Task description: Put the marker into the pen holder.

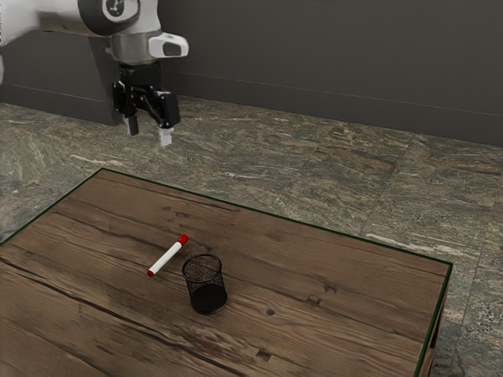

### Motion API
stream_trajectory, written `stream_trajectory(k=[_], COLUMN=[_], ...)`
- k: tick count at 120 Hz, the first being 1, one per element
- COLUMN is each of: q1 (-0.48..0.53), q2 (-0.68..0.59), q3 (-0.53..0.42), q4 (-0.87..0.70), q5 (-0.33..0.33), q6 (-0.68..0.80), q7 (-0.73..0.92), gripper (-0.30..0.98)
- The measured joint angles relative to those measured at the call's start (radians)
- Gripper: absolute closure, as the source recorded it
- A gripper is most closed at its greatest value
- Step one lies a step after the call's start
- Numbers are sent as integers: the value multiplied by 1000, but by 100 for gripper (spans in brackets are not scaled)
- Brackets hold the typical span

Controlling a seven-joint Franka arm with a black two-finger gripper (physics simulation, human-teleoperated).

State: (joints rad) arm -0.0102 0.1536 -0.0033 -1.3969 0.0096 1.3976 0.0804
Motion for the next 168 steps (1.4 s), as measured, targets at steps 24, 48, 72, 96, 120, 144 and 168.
stream_trajectory(k=[24,48,72,96,120,144,168], q1=[44,103,102,107,65,34,45], q2=[21,67,230,356,477,585,564], q3=[-4,50,74,95,98,102,105], q4=[-6,2,-2,30,29,11,-106], q5=[-6,-38,16,64,11,-73,-91], q6=[47,68,152,255,396,519,608], q7=[20,24,31,64,109,152,183], gripper=[2,2,2,2,2,3,-10])
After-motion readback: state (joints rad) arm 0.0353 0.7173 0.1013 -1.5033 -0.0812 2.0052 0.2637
